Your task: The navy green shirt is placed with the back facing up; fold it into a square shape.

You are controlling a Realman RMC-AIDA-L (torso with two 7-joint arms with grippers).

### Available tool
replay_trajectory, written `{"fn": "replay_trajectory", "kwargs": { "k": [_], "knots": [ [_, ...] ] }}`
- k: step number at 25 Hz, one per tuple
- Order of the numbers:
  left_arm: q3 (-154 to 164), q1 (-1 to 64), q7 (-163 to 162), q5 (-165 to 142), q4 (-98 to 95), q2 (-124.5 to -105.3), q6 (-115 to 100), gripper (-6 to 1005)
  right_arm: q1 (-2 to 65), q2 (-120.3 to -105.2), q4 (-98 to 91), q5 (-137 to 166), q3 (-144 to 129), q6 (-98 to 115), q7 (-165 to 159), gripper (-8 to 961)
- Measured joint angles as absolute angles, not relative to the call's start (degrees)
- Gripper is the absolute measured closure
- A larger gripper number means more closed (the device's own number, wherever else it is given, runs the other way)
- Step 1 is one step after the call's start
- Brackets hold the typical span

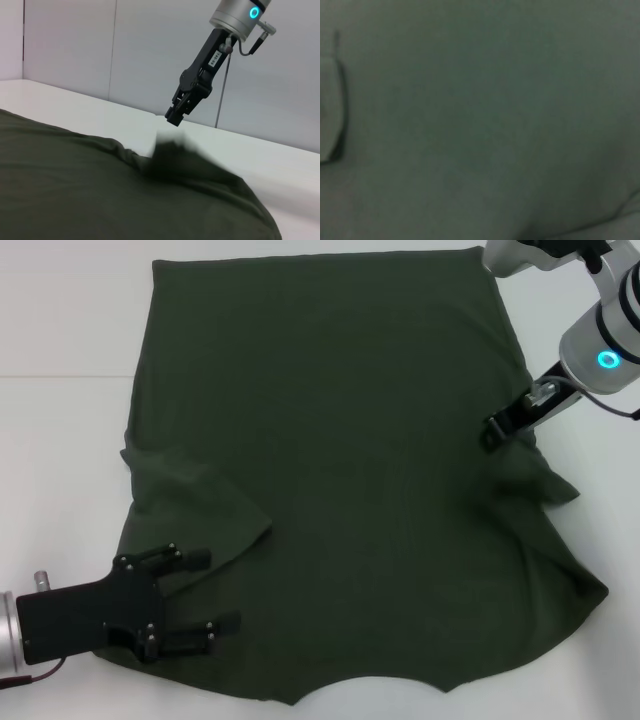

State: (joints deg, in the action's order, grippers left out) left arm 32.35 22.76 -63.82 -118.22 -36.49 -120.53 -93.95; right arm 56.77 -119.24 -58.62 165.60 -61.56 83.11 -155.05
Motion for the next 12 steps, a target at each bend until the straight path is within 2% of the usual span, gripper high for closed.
{"fn": "replay_trajectory", "kwargs": {
  "k": [11, 12],
  "knots": [
    [32.3, 22.6, -63.8, -118.3, -36.3, -120.86, -93.9, 115, 52.4, -118.28, -58.3, 153.7, -52.2, 83.2, -152.5, 631],
    [32.3, 22.6, -63.8, -118.2, -36.3, -120.88, -94.0, 115, 51.4, -118.01, -58.3, 152.3, -50.5, 83.2, -152.2, 508]
  ]
}}
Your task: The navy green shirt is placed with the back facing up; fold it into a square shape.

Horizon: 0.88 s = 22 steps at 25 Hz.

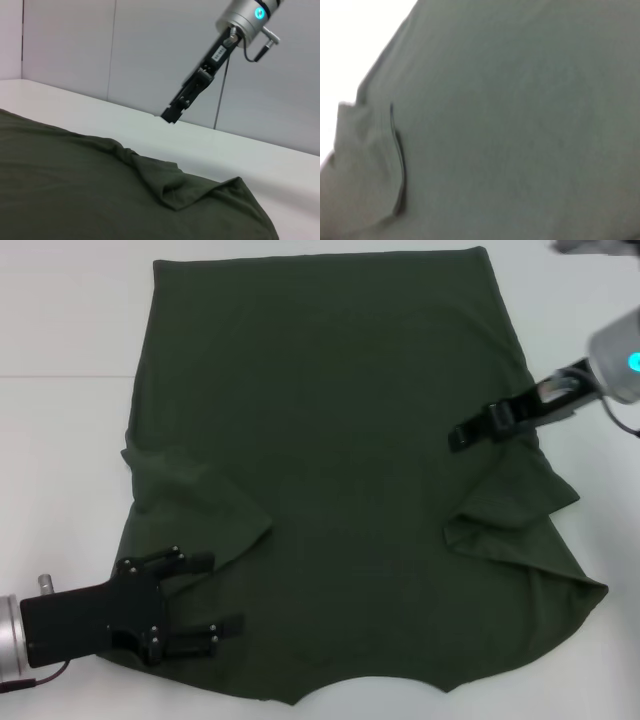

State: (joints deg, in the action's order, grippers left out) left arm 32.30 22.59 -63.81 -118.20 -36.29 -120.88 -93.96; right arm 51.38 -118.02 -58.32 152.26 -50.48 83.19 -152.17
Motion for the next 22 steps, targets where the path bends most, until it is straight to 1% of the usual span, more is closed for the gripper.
{"fn": "replay_trajectory", "kwargs": {
  "k": [1, 5, 7, 10, 12, 13, 15, 19, 22],
  "knots": [
    [32.3, 22.6, -63.8, -118.2, -36.3, -120.90, -94.0, 115, 50.1, -117.75, -58.2, 150.2, -48.7, 83.1, -151.8, 385],
    [31.7, 22.7, -63.9, -118.1, -36.2, -120.93, -93.9, 115, 42.6, -116.09, -54.6, 138.1, -40.7, 83.0, -148.2, 244],
    [31.7, 22.8, -64.0, -118.1, -36.2, -120.93, -93.9, 115, 38.9, -114.70, -49.0, 129.5, -36.1, 83.0, -144.2, 174],
    [31.5, 22.9, -64.1, -118.1, -36.3, -120.93, -93.9, 115, 33.7, -112.07, -36.4, 116.7, -30.5, 82.8, -136.3, 121],
    [31.1, 23.0, -64.1, -118.1, -36.4, -120.93, -93.9, 115, 31.3, -111.08, -30.2, 112.3, -28.9, 82.3, -132.4, 85],
    [31.0, 23.1, -64.1, -118.1, -36.5, -120.94, -93.9, 115, 30.1, -110.80, -27.4, 110.7, -28.2, 81.9, -130.8, 85],
    [30.9, 23.3, -64.1, -118.1, -36.6, -120.93, -93.9, 115, 28.2, -111.17, -24.9, 109.4, -27.2, 80.4, -129.4, 86],
    [30.8, 23.8, -64.1, -118.1, -36.6, -120.93, -93.9, 115, 25.8, -113.11, -23.1, 109.0, -24.5, 77.5, -129.4, 86],
    [30.5, 23.9, -64.2, -118.1, -36.6, -120.93, -93.9, 115, 25.3, -113.89, -21.9, 108.9, -22.2, 75.8, -129.7, 87]
  ]
}}
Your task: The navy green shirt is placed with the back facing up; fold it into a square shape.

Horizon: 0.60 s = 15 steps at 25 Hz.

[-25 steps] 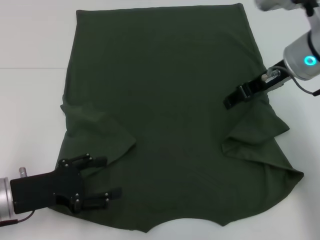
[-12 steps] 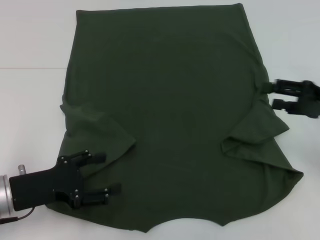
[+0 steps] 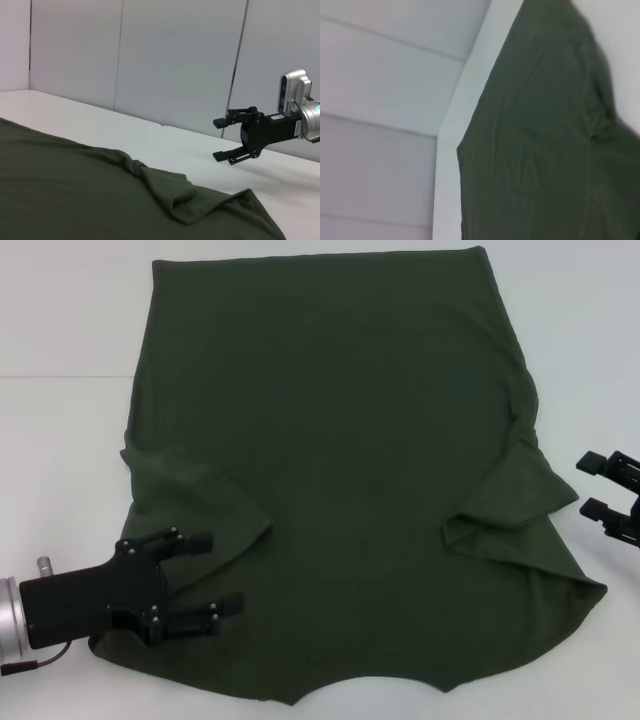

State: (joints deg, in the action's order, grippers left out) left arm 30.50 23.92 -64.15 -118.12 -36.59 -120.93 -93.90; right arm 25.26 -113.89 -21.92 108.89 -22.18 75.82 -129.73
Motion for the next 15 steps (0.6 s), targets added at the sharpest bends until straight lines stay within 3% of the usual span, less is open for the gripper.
{"fn": "replay_trajectory", "kwargs": {
  "k": [15],
  "knots": [
    [30.3, 24.3, -63.9, -116.7, -36.7, -121.11, -94.0, 115, 29.6, -114.35, -18.2, 109.2, -23.8, 63.5, -134.0, 93]
  ]
}}
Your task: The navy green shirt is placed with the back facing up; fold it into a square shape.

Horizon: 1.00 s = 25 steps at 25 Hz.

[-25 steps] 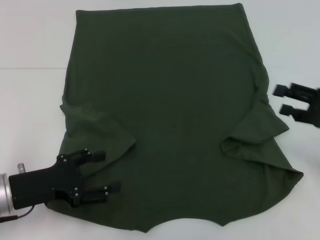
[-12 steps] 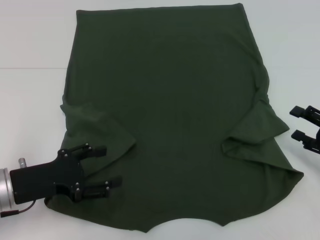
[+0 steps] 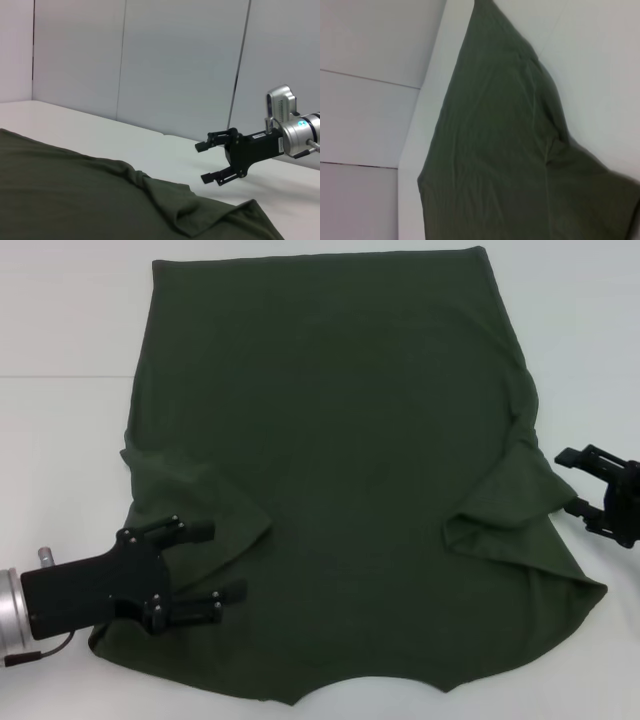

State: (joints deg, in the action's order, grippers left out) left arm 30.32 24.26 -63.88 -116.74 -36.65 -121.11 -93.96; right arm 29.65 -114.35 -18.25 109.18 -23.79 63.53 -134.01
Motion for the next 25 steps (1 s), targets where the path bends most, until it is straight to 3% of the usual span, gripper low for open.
{"fn": "replay_trajectory", "kwargs": {
  "k": [25],
  "knots": [
    [30.3, 24.2, -63.7, -116.6, -36.4, -121.49, -93.9, 115, 30.6, -114.44, -17.7, 109.2, -28.8, 57.2, -136.9, 94]
  ]
}}
